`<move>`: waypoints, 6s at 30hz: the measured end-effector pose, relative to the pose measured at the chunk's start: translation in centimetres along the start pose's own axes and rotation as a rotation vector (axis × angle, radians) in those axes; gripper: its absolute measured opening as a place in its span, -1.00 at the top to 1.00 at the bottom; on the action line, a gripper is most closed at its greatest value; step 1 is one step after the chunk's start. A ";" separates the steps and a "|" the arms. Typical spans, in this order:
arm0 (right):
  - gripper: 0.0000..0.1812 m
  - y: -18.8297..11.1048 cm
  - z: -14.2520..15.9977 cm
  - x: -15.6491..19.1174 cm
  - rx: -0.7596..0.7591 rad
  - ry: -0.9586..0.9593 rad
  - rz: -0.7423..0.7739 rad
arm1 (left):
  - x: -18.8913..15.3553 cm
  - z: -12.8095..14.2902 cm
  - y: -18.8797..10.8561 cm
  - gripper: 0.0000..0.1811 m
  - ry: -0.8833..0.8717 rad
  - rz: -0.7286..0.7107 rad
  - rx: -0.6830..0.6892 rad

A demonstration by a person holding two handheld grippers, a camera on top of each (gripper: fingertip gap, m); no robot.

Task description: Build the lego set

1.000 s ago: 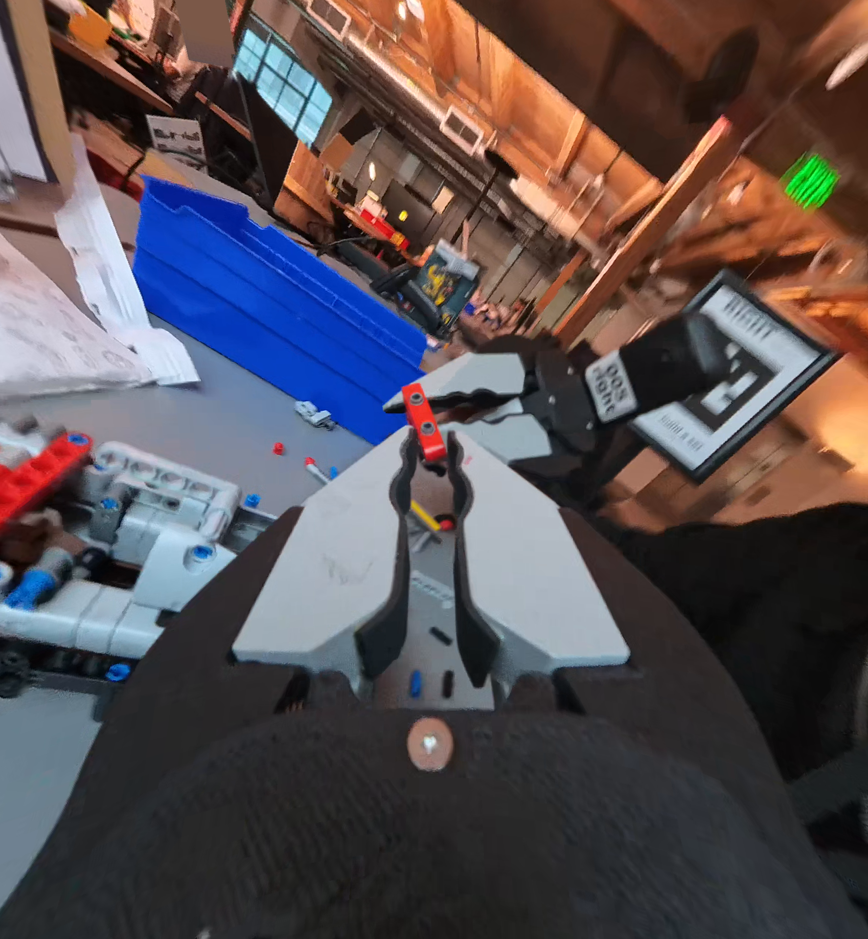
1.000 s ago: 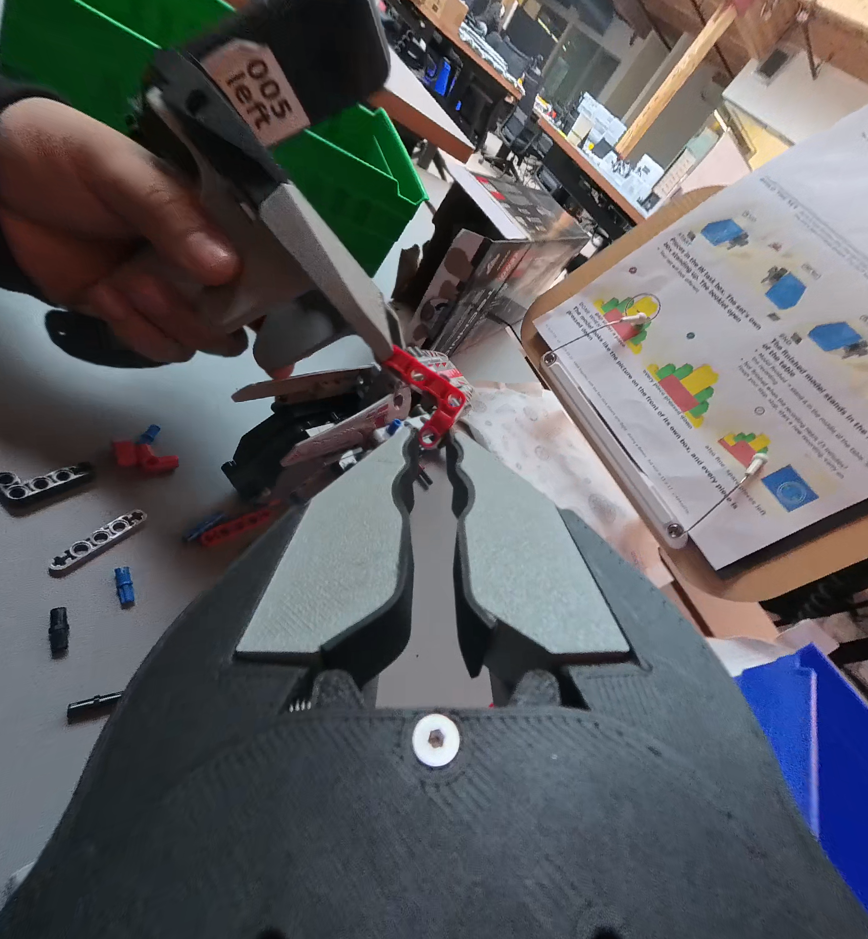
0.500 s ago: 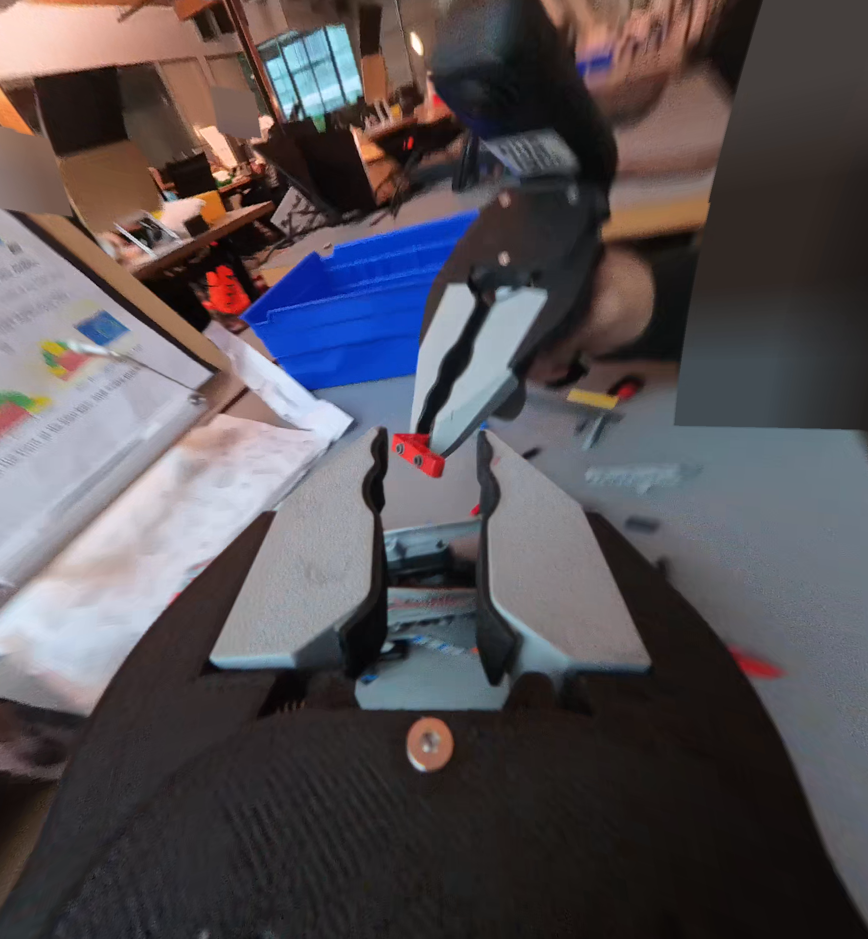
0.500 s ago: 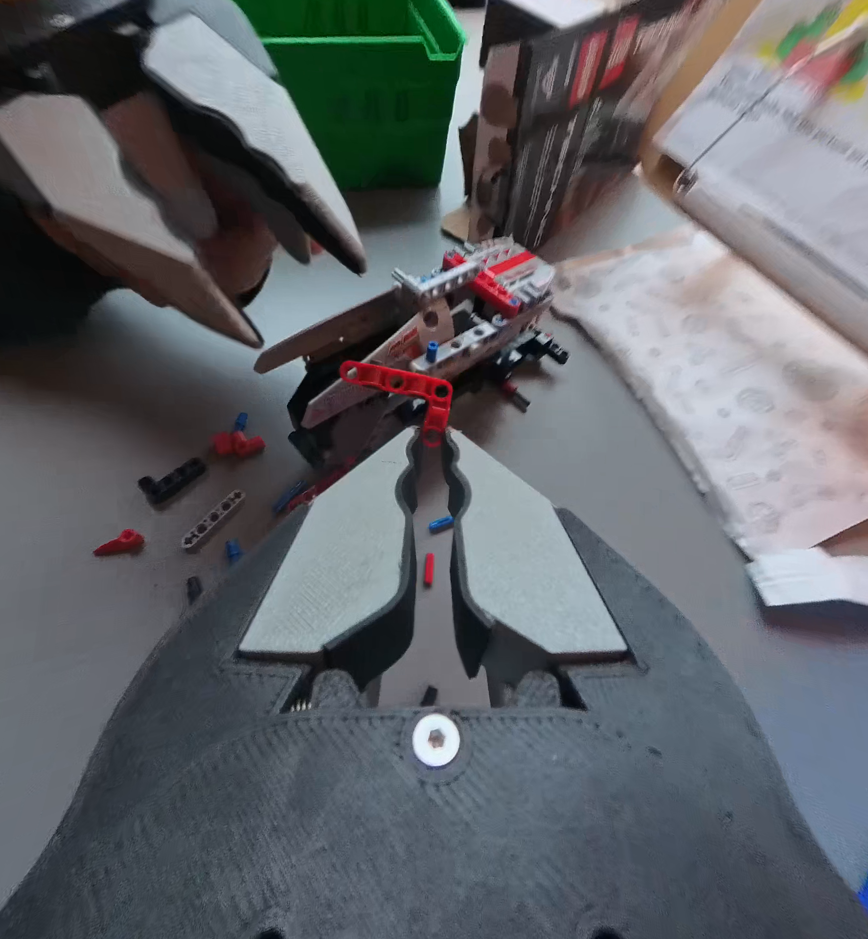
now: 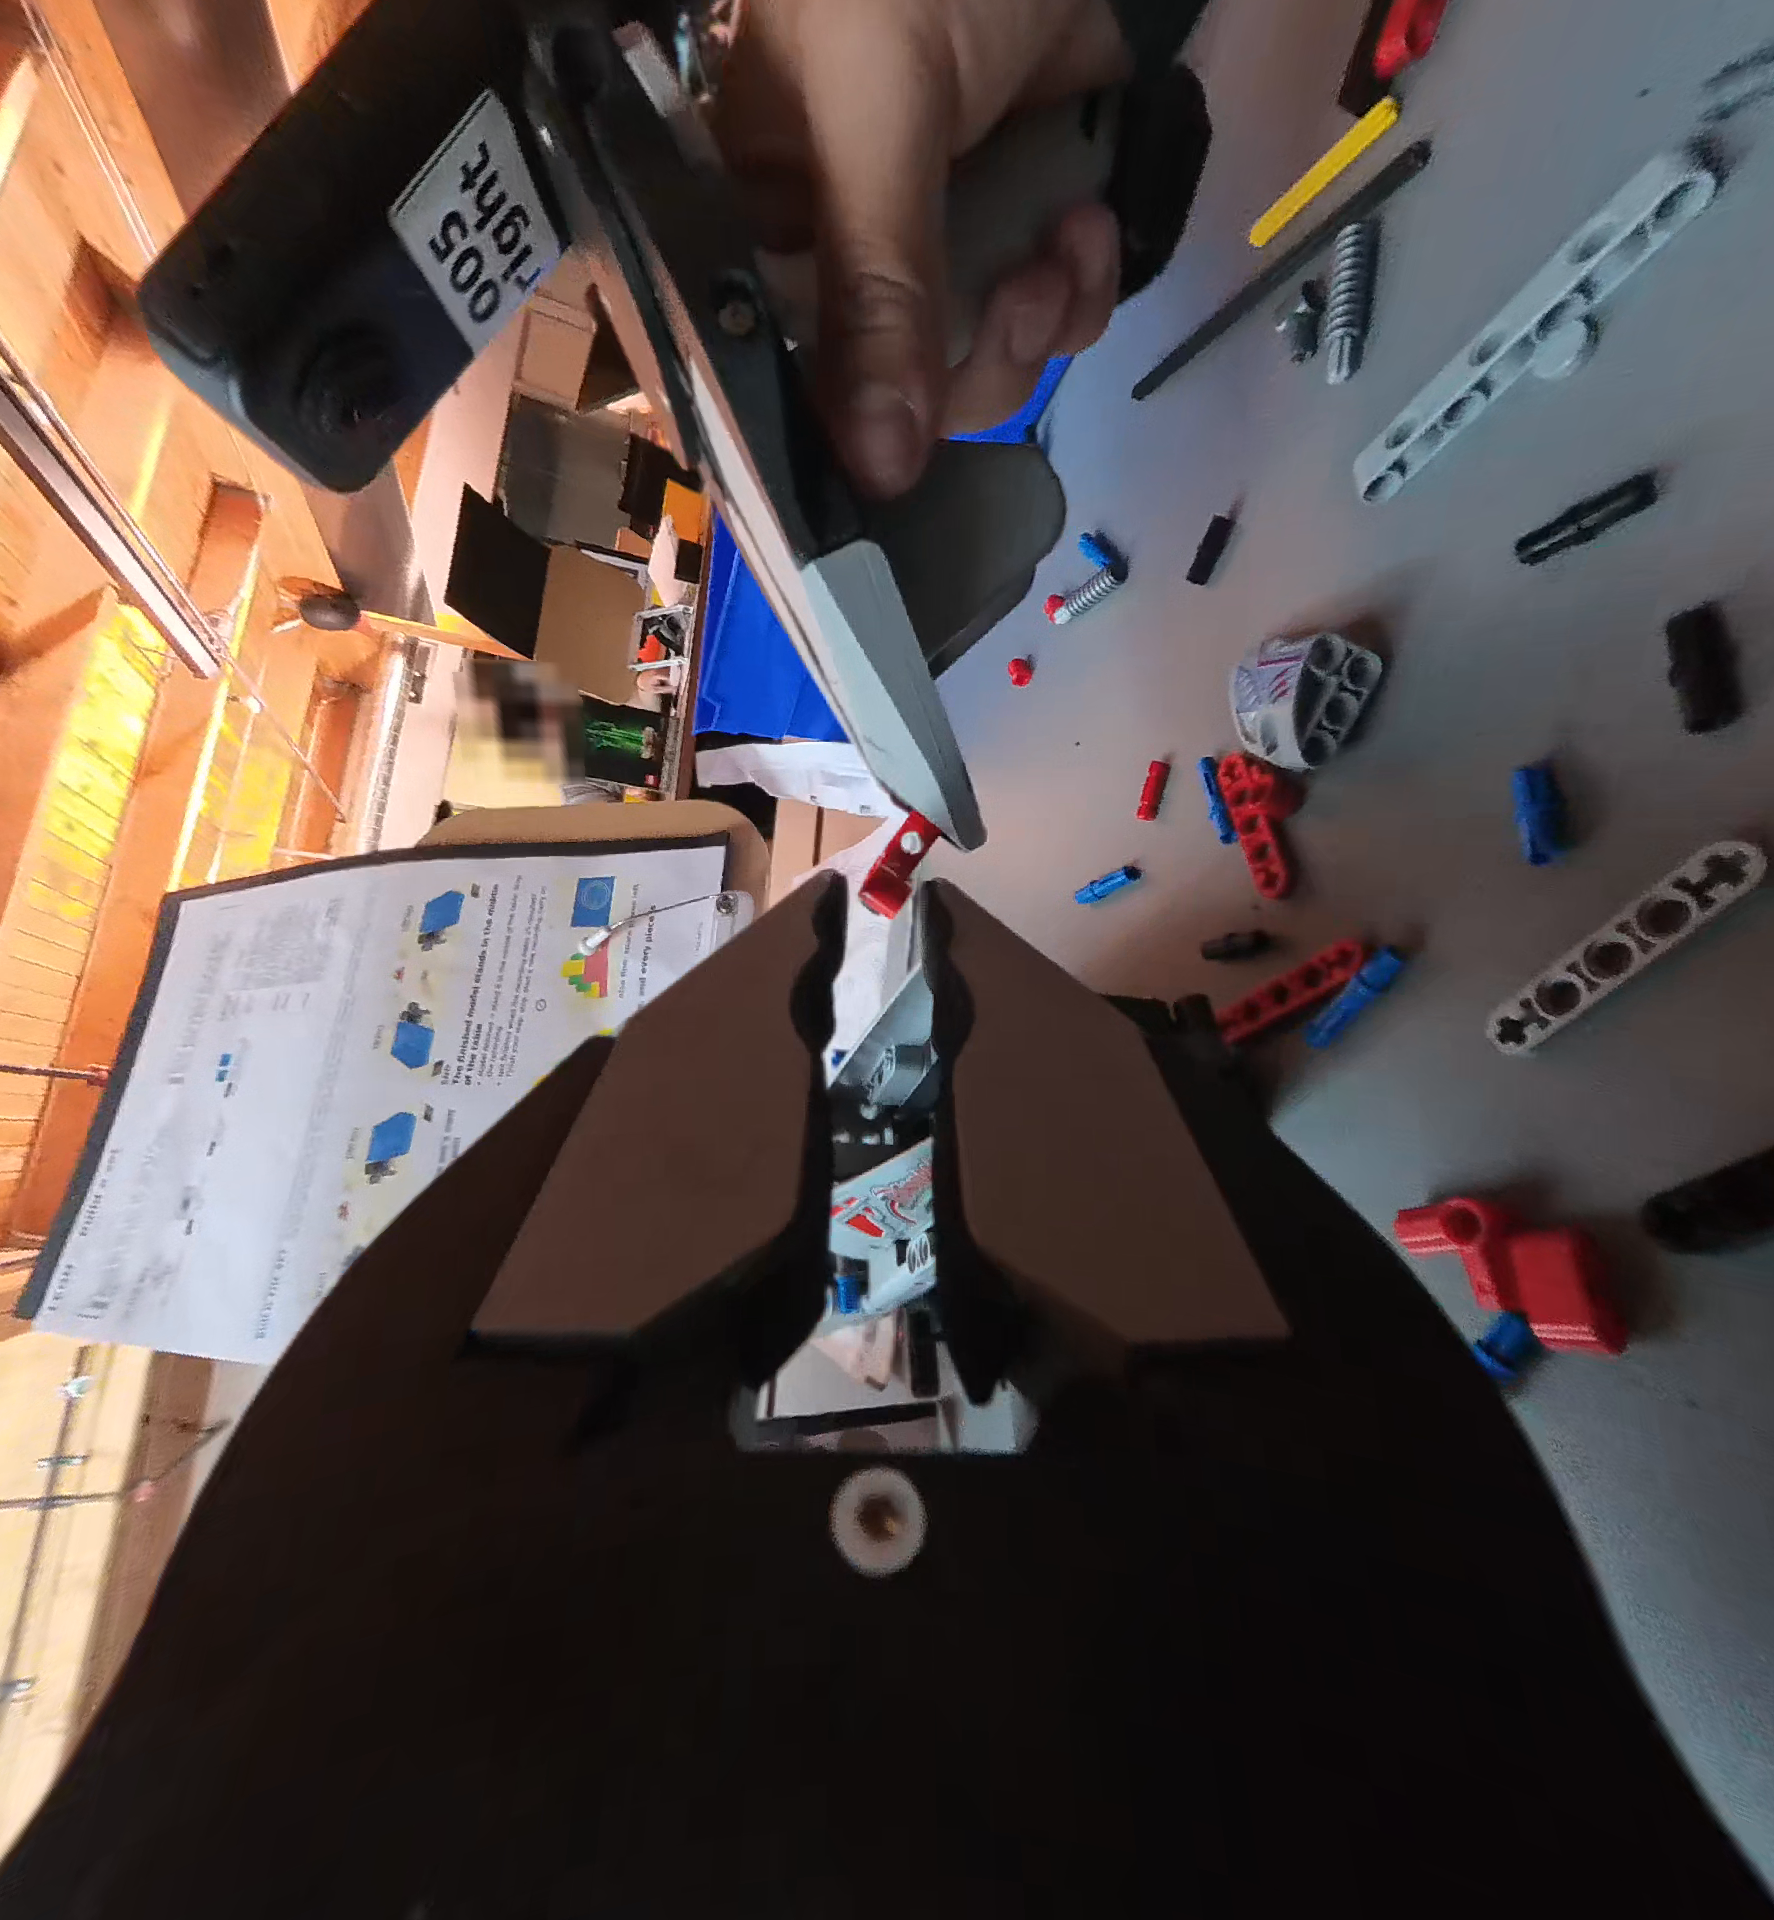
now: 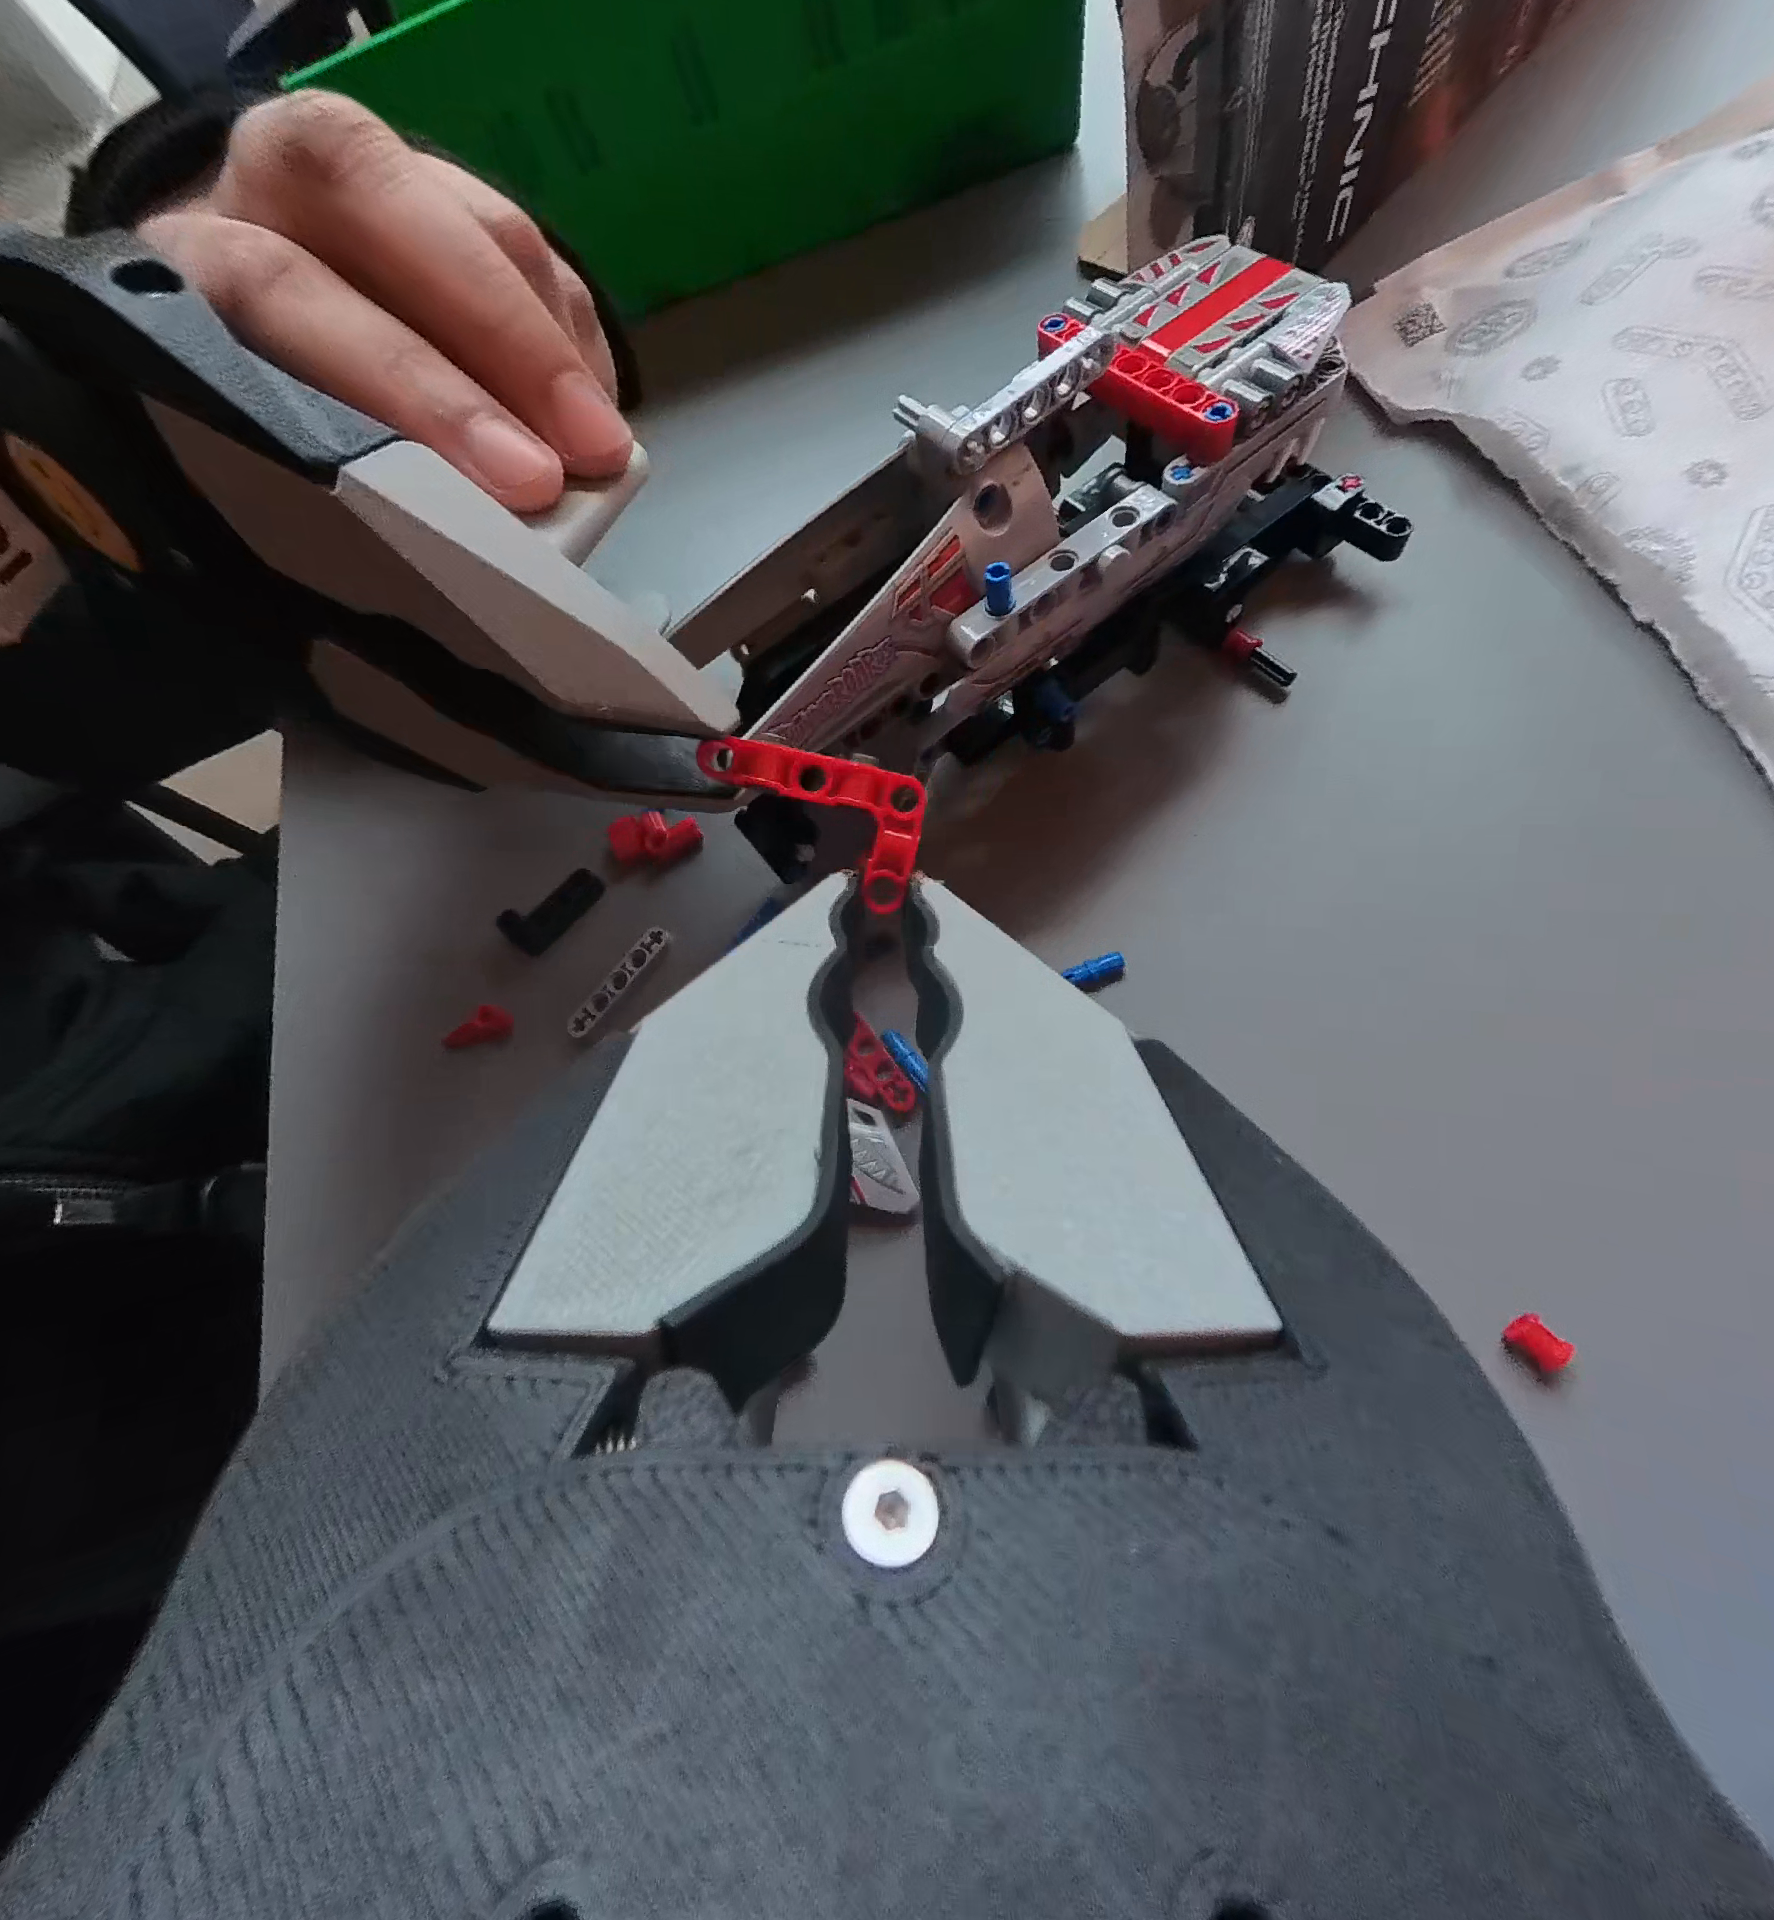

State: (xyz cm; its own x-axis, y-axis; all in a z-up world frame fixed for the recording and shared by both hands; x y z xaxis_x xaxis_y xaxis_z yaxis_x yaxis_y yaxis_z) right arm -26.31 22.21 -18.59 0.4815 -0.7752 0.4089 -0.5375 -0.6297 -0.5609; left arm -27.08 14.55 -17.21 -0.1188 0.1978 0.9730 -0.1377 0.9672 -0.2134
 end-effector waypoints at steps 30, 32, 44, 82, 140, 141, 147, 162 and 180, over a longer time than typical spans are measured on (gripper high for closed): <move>0.77 -2.2 -2.7 1.4 -0.247 0.192 -0.377 | 2.5 -0.2 -0.5 0.93 -0.436 -0.023 -0.109; 0.73 -2.1 -2.6 1.4 -0.239 0.189 -0.376 | 2.5 -0.2 -0.5 0.93 -0.447 -0.020 -0.111; 0.66 -2.5 -2.3 -0.1 -0.223 0.138 -0.248 | 2.3 -0.3 -0.4 0.93 -0.413 -0.023 -0.098; 0.84 -1.4 -1.9 0.1 -0.193 0.293 -0.370 | 1.3 0.0 0.3 0.92 -0.406 -0.039 -0.059; 0.78 -0.1 -2.1 0.3 -0.193 0.159 -0.163 | 0.6 0.9 0.4 0.94 -0.308 0.024 0.078; 0.78 -0.2 -2.2 0.4 -0.206 0.162 -0.175 | 0.8 0.9 0.4 0.94 -0.338 0.018 0.059; 0.77 -1.5 -2.5 0.8 -0.240 0.253 -0.400 | 1.7 0.5 0.0 0.93 -0.429 -0.001 -0.032; 0.81 -2.6 -2.2 0.0 -0.200 0.178 -0.326 | 1.5 0.1 -0.1 0.93 -0.390 0.013 -0.028; 0.87 -2.5 -1.5 0.6 -0.137 0.044 -0.281 | 1.7 -0.2 -0.1 0.94 -0.395 -0.004 -0.062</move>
State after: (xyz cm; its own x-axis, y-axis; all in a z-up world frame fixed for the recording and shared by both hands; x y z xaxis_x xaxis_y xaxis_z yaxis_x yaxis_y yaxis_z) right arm -25.73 23.25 -15.84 0.5957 -0.5690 0.5669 -0.4770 -0.8185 -0.3203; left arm -27.02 14.78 -15.52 -0.4892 0.1289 0.8626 -0.0808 0.9781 -0.1920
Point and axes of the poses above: each gripper's, where its closed fingertips meet, y out along the fingers, z out of its underside, x = y × z across the jaws, the point moved 4 cm from there along -y, back along the fingers, and after that the axes turned 12 degrees about y, right-handed, at the moved point
